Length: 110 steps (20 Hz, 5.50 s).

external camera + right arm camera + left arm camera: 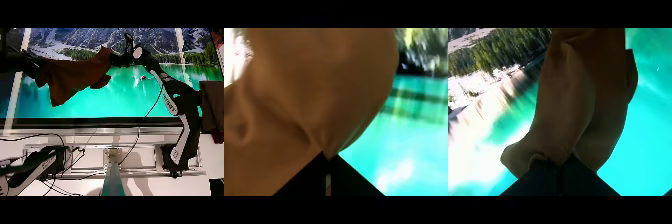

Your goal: Fold the clothes and pants, and hang the long-sleeved shirts on hangers.

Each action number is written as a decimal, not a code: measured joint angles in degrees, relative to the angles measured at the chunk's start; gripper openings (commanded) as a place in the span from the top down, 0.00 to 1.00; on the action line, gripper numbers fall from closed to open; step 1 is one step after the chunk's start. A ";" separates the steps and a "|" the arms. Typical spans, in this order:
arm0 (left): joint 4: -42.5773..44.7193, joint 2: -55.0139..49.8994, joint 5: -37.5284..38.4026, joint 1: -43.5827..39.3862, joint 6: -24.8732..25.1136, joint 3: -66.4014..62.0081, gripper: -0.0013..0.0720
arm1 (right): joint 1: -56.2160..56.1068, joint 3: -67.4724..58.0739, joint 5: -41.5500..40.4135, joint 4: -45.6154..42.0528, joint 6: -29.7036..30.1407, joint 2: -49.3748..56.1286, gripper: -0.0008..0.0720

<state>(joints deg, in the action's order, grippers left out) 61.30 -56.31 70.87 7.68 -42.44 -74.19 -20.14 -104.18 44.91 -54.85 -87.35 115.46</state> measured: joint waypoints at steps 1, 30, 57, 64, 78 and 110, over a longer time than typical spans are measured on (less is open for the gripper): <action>0.02 0.11 -1.84 0.00 -1.09 0.00 0.97 | 0.20 -0.46 1.38 -3.34 0.57 -2.36 0.97; -0.02 -7.13 -9.27 -0.07 -18.10 0.00 0.97 | 4.39 10.40 32.83 -23.56 12.39 -46.62 0.97; -20.44 -7.19 6.91 17.33 -18.14 23.37 0.24 | 27.69 32.28 16.72 -8.04 16.65 -21.73 0.45; -21.88 -5.64 -0.13 17.64 -17.64 32.87 0.11 | 27.89 39.65 11.45 11.15 18.67 -17.62 0.45; -33.07 -23.41 -6.97 11.47 -9.79 34.01 0.11 | 24.81 40.50 7.93 15.67 19.15 -14.60 0.97; -52.35 -13.99 -21.24 2.54 -0.13 -1.66 0.97 | 24.79 37.73 16.76 -2.03 19.52 -38.07 0.97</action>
<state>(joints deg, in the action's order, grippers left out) 8.95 -70.30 49.63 10.22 -42.57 -75.85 4.64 -66.46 61.67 -56.88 -67.83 77.38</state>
